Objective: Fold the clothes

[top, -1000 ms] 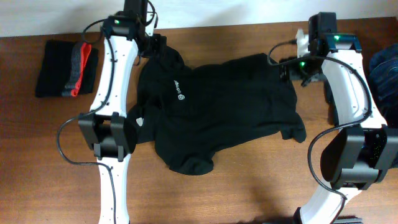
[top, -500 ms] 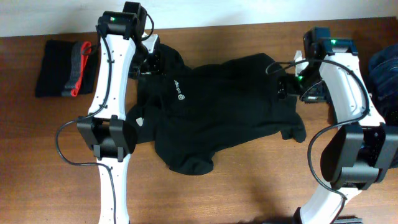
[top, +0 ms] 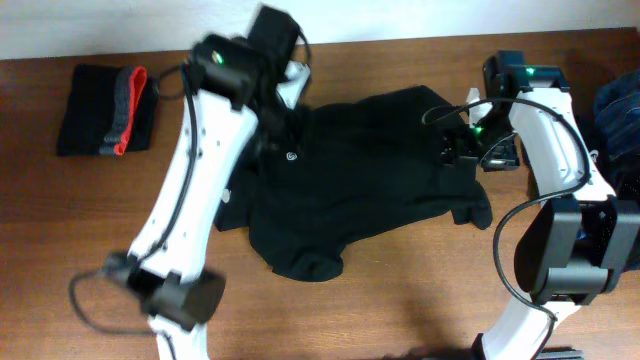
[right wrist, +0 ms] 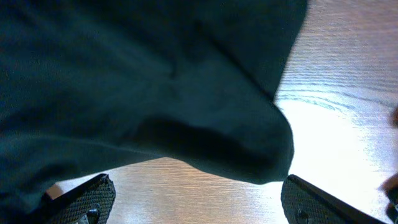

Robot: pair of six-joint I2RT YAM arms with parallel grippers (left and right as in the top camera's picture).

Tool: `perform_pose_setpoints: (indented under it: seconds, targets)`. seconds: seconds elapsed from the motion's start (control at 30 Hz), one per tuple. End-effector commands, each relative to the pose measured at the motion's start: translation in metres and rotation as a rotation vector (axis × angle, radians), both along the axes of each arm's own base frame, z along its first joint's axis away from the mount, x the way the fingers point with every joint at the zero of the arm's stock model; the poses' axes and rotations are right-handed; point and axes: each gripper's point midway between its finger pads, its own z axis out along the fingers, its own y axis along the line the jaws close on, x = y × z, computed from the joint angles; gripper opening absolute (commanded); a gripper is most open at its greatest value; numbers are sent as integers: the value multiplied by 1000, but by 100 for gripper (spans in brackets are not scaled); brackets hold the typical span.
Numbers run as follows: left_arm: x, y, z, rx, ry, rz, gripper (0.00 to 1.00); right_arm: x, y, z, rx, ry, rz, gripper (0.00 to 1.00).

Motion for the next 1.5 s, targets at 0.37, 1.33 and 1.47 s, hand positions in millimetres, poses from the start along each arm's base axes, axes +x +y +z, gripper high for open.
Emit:
perform_pose_setpoints:
  seconds: [0.37, 1.33, 1.47]
  targets:
    - [-42, 73, -115, 6, -75, 423, 80, 8, 26, 6, -40, -60, 117, 95]
    - [-40, 146, -239, -1, -30, 788, 75, 5, 28, -2, -29, -47, 117, 96]
    - [-40, 145, -252, -2, -4, 831, 81, 6, 28, -2, -29, -53, 117, 97]
